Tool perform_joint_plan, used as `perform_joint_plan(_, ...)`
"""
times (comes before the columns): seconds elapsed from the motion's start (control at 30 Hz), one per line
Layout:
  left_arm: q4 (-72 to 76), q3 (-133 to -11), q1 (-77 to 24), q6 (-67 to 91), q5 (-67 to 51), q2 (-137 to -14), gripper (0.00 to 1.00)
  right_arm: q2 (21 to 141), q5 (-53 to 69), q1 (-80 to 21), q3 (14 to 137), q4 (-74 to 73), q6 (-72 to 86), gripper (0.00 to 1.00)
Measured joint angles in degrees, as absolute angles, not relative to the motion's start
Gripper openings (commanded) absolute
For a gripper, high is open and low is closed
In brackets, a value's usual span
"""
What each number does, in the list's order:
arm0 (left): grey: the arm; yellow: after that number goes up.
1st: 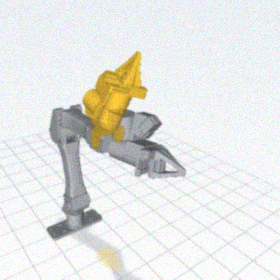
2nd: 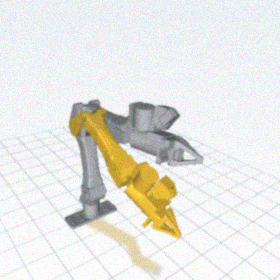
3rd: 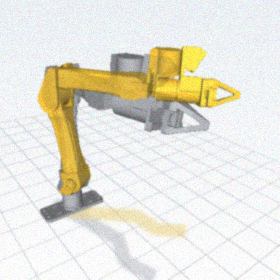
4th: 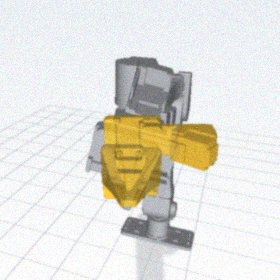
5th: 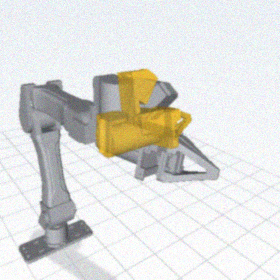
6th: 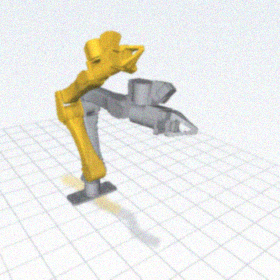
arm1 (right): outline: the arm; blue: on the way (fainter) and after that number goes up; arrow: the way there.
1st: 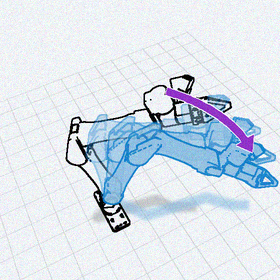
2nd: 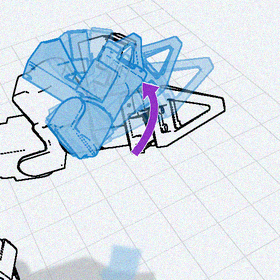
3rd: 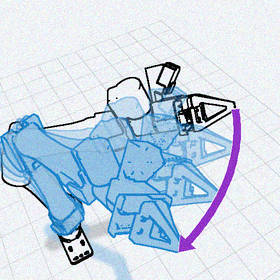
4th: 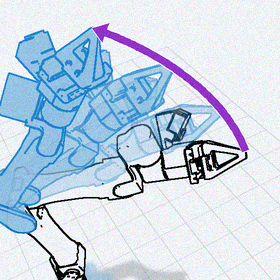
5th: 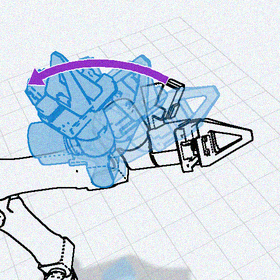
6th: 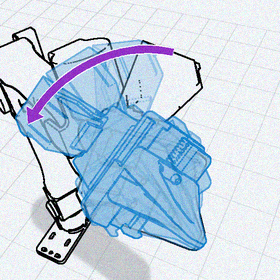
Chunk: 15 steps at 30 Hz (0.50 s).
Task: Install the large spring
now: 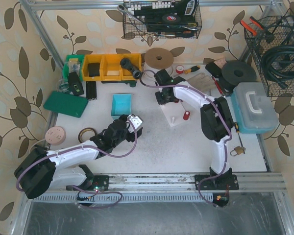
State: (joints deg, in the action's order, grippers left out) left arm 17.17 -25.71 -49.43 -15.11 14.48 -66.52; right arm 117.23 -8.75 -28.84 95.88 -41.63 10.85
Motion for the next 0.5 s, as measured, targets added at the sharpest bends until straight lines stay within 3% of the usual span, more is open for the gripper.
perform_joint_plan(0.33,17.06,-25.85,-49.43,-15.18,14.66,-66.52,0.85,119.70,-8.78,-28.73,98.17,-42.85,10.46,0.44)
perform_joint_plan(0.5,17.06,-25.85,-49.43,-15.11,14.96,-66.52,0.86,119.22,-8.82,-28.69,100.18,-43.64,10.37,0.53)
